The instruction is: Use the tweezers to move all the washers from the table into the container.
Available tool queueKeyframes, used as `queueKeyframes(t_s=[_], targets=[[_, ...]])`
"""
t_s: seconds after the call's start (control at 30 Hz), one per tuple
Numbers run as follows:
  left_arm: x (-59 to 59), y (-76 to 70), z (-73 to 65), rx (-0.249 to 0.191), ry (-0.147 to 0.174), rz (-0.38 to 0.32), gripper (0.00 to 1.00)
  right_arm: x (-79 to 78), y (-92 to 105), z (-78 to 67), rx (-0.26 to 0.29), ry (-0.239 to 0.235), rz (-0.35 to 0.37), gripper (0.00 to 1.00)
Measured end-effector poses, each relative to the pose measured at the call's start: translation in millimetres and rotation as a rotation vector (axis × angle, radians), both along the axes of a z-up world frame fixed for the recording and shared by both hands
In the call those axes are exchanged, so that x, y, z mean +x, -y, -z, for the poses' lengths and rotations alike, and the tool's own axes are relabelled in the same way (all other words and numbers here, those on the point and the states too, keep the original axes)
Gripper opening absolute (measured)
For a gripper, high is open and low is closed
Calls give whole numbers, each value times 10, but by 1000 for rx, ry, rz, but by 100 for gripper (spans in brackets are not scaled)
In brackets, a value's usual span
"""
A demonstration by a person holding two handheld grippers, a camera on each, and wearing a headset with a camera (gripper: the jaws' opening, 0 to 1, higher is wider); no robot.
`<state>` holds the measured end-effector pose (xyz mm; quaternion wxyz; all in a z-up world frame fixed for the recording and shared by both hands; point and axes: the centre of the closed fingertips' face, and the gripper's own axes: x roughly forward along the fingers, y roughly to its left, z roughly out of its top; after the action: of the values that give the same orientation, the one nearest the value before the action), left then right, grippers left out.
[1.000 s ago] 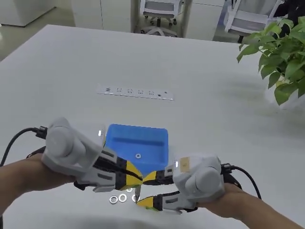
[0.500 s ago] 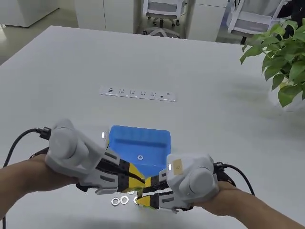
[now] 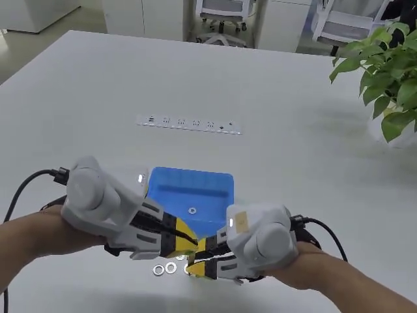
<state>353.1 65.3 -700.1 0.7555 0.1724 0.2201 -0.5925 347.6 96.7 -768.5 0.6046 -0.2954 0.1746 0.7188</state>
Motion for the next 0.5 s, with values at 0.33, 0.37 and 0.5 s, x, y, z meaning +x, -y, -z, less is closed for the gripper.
queueKeyframes(t_s=[0.33,0.37,0.5], targets=[[-29,15,1,14,-6,4,6,-14,-4,-5,-2,2,-5,9],[-29,17,-4,13,-7,2,6,-16,-5,-9,-2,2,-5,9],[-25,14,-32,10,-7,-3,7,-9,-19,-76,14,-10,8,9]])
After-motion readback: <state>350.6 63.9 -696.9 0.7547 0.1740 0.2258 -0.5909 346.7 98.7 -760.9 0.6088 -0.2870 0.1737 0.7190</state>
